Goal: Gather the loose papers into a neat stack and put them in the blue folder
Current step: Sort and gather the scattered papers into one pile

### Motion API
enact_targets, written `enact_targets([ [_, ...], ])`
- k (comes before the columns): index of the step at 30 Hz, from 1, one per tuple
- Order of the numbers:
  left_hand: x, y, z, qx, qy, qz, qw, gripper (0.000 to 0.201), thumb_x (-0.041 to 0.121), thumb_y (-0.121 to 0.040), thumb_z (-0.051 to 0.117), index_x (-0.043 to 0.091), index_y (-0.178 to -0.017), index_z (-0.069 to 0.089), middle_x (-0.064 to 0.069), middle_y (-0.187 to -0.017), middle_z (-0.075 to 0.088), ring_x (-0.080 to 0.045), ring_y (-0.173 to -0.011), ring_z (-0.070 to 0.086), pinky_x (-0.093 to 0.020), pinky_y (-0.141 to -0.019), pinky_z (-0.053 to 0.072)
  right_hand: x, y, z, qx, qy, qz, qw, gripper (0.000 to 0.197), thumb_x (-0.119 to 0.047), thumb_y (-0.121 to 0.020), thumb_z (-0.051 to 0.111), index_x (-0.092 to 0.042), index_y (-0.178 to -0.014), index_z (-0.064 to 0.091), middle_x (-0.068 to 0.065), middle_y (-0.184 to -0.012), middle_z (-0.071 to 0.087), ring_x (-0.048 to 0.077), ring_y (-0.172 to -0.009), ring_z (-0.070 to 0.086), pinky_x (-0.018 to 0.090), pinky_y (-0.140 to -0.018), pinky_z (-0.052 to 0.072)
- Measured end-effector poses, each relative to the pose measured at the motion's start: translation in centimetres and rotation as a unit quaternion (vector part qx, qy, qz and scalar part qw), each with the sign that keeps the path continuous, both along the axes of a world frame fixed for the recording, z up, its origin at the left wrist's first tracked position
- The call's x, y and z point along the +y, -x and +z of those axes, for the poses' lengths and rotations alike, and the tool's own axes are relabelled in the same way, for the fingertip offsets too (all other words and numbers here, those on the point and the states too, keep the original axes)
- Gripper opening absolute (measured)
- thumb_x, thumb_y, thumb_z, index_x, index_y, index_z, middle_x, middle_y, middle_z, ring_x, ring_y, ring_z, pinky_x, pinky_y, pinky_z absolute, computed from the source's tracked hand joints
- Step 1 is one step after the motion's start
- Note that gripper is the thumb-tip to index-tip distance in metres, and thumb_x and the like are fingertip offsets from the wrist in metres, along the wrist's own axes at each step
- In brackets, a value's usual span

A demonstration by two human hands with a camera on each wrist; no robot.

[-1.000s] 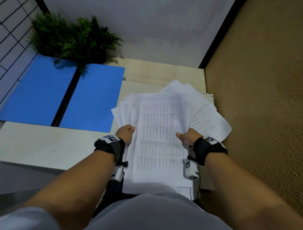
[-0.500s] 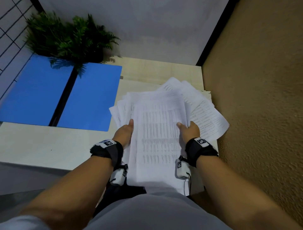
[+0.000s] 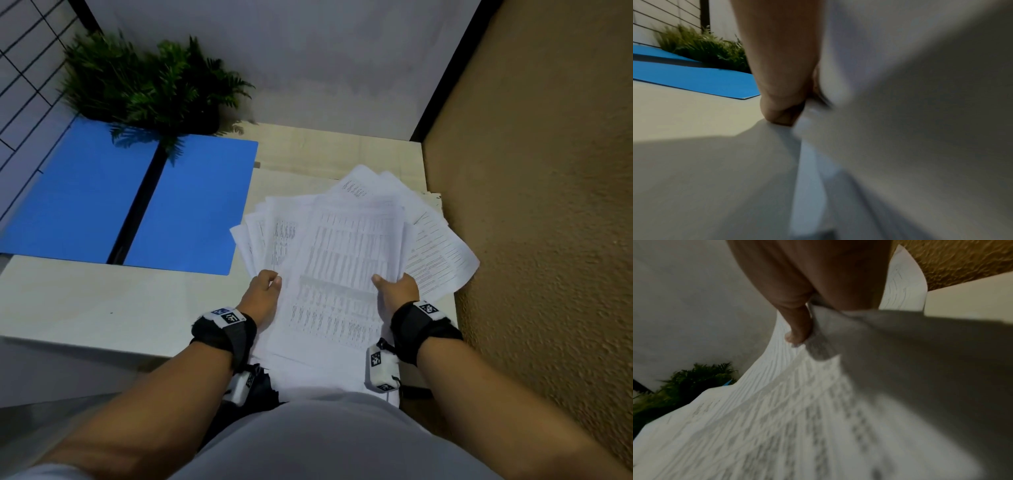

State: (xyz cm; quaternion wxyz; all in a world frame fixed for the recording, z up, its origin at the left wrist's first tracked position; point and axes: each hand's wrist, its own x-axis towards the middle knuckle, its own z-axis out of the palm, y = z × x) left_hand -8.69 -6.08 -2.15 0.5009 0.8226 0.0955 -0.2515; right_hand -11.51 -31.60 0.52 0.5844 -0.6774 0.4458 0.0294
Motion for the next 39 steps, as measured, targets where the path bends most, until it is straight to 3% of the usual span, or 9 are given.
enact_targets([
  [4, 0.4, -0.6, 0.1, 0.045, 0.059, 0.063, 0.995, 0.011, 0.043, -0.098, 0.043, 0.035, -0.097, 0.051, -0.001, -0.093, 0.054, -0.021, -0.085, 0.049, -0.031, -0.073, 0.041, -0.7, -1.6, 2.4, -0.046, 0.044, 0.036, 0.997, 0.047, -0.004, -0.092, 0.058, -0.006, -0.138, 0.047, 0.012, -0.128, 0.058, 0.029, -0.116, 0.055, 0.039, -0.105, 0.04],
  [8, 0.2, -0.9, 0.5, 0.101, 0.102, 0.077, 0.987, 0.058, 0.072, -0.072, 0.057, 0.05, -0.121, 0.033, -0.005, -0.127, 0.056, -0.021, -0.116, 0.056, -0.044, -0.104, 0.045, 0.5, -3.9, 4.0, -0.057, 0.02, 0.119, 0.991, 0.031, -0.005, -0.089, 0.059, -0.017, -0.117, 0.059, 0.009, -0.097, 0.066, 0.033, -0.098, 0.062, 0.039, -0.089, 0.048],
  [13, -0.9, -1.1, 1.2, 0.035, 0.025, 0.088, 0.995, 0.065, 0.015, -0.101, 0.046, 0.023, -0.153, 0.009, 0.002, -0.131, 0.04, -0.022, -0.113, 0.049, -0.033, -0.102, 0.04, 1.8, -3.4, 2.5, -0.041, 0.066, 0.117, 0.99, 0.027, -0.029, -0.083, 0.069, -0.014, -0.102, 0.057, 0.008, -0.094, 0.064, 0.028, -0.085, 0.063, 0.032, -0.071, 0.053],
  [18, -1.5, -0.8, 1.4, 0.027, 0.032, 0.134, 0.99, 0.059, 0.026, -0.102, 0.042, 0.03, -0.152, 0.011, -0.013, -0.148, 0.044, -0.028, -0.115, 0.052, -0.047, -0.106, 0.044, 0.4, -0.1, 1.7, 0.052, 0.142, 0.171, 0.974, 0.016, -0.025, -0.101, 0.042, -0.01, -0.096, 0.047, 0.007, -0.091, 0.052, 0.022, -0.084, 0.049, 0.027, -0.071, 0.035],
  [22, -2.2, 0.0, 1.6, 0.017, 0.021, 0.103, 0.994, 0.063, 0.035, -0.099, 0.048, 0.03, -0.151, 0.013, -0.015, -0.154, 0.036, -0.037, -0.135, 0.044, -0.049, -0.11, 0.04, -0.1, 1.4, 0.5, 0.01, 0.116, 0.067, 0.991, 0.019, 0.0, -0.096, 0.04, -0.01, -0.081, 0.046, -0.001, -0.07, 0.043, 0.018, -0.077, 0.04, 0.02, -0.054, 0.03],
  [26, -2.3, 0.3, 1.2, -0.001, 0.006, 0.089, 0.996, 0.063, 0.031, -0.099, 0.05, 0.029, -0.152, 0.015, -0.01, -0.158, 0.029, -0.029, -0.143, 0.035, -0.045, -0.117, 0.031, 1.8, 0.5, 0.4, 0.001, 0.092, -0.014, 0.996, 0.023, 0.009, -0.09, 0.033, -0.009, -0.085, 0.047, 0.004, -0.086, 0.05, 0.018, -0.075, 0.043, 0.019, -0.06, 0.033],
  [31, -1.5, 0.1, -1.0, 0.018, -0.006, 0.081, 0.997, 0.041, 0.029, -0.096, 0.046, 0.049, -0.125, 0.024, -0.012, -0.143, 0.049, -0.033, -0.12, 0.056, -0.052, -0.107, 0.044, 3.0, -0.3, 0.8, 0.015, 0.097, -0.058, 0.994, 0.022, 0.006, -0.086, 0.033, -0.013, -0.084, 0.042, 0.003, -0.088, 0.047, 0.018, -0.076, 0.043, 0.026, -0.071, 0.035],
  [34, -1.5, 0.3, -0.8, 0.028, -0.056, 0.083, 0.995, 0.018, 0.031, -0.098, 0.042, 0.033, -0.113, 0.033, -0.016, -0.123, 0.058, -0.037, -0.103, 0.062, -0.048, -0.097, 0.05, 2.1, -0.8, 1.5, 0.012, 0.112, -0.082, 0.99, 0.026, 0.004, -0.086, 0.04, -0.016, -0.07, 0.036, 0.002, -0.084, 0.043, 0.018, -0.072, 0.039, 0.024, -0.062, 0.032],
  [39, -1.7, 0.4, 0.1, 0.019, -0.049, 0.084, 0.995, 0.034, 0.048, -0.096, 0.041, 0.014, -0.098, 0.046, -0.011, -0.102, 0.055, -0.028, -0.088, 0.055, -0.05, -0.096, 0.047, 1.7, 0.1, 1.6, -0.005, 0.136, 0.039, 0.99, 0.012, 0.004, -0.093, 0.039, -0.008, -0.094, 0.043, 0.001, -0.096, 0.054, 0.016, -0.088, 0.05, 0.023, -0.073, 0.038],
])
